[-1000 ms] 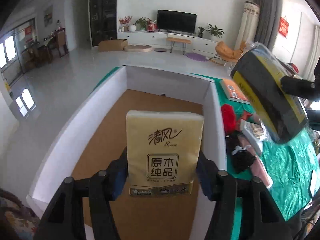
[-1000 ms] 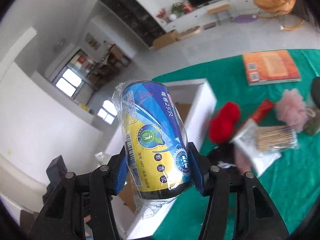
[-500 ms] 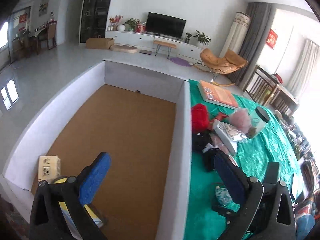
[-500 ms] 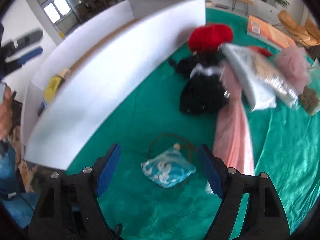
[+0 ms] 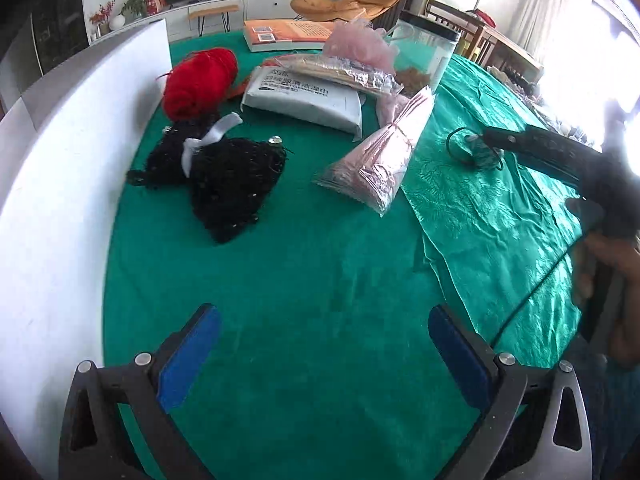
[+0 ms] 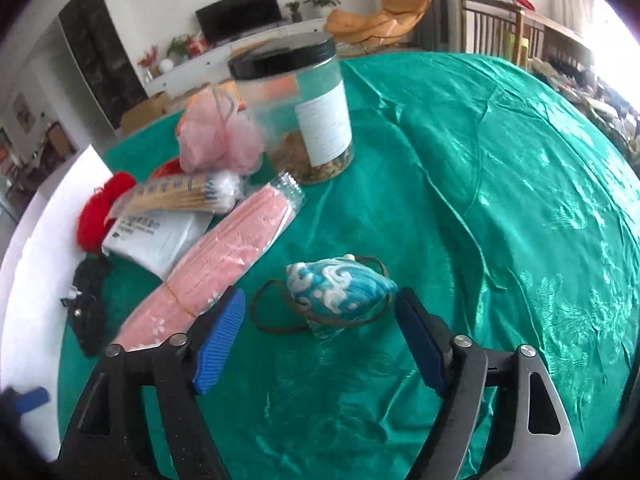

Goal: Organize soft objects

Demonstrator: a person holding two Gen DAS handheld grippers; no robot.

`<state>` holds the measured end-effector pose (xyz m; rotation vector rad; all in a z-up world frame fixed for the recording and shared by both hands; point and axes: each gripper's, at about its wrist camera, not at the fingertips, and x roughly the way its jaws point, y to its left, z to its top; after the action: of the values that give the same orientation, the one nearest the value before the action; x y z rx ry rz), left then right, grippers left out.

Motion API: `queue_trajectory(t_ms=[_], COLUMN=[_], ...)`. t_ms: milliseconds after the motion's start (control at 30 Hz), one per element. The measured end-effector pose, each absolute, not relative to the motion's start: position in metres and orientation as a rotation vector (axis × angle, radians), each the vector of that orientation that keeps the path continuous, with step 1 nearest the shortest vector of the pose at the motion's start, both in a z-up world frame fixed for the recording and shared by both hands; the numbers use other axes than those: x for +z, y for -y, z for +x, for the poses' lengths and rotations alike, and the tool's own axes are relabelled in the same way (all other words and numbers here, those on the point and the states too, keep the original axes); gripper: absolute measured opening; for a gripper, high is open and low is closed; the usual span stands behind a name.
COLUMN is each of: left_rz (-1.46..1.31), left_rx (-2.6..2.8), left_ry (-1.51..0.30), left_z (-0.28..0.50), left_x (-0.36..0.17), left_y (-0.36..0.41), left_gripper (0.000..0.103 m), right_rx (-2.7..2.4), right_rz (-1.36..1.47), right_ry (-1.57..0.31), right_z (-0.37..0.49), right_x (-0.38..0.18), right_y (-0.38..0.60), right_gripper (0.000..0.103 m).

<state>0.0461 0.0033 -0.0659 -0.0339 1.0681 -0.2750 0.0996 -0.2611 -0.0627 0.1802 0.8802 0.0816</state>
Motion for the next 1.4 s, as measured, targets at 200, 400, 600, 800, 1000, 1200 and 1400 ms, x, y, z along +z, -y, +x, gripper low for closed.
queue_trajectory(t_ms=[200,400,600,800,1000,1200,1400], left_rz=[0.039,0.029,0.026,0.026,0.025,0.026,0.025], left_rx=[-0.135,-0.078,-0.079,-0.078,-0.078,-0.078,-0.078], left_ry=[-0.996,-0.95,-0.95,-0.95,-0.95,-0.95,-0.95], left_z=[0.1,0.139,0.14,0.14,0.14,0.139,0.139], left_x=[-0.083,-0.087,-0.087,-0.087,-0.087,-0.087,-0.087], left_y=[0.029,0.039,0.036,0.036,0.036,0.036,0.036], left_gripper=[0.103,0.103,0.103,0.103,0.103,0.103,0.103], right_rx=[-0.074,-0.096,-0.09,-0.088,-0.088,-0.088,-0.088], right_rz=[0.149,0.061,0.058,0.059,0.058,0.058,0.058], right_ry=[-0.877,-0.899,-0.898,-0.898,-0.898,-0.898,-0.898], right_z=[0.07,0.066,0.064,0.062,0.062,0.062,0.062], right_x=[-0.105,-0.108,-0.11,-0.11,-0.11,-0.11,-0.11], right_y=[0.275,0.258,0.258,0.258,0.257,0.258,0.258], right_gripper=[0.08,0.082,0.085,0.085,0.085,0.085,0.085])
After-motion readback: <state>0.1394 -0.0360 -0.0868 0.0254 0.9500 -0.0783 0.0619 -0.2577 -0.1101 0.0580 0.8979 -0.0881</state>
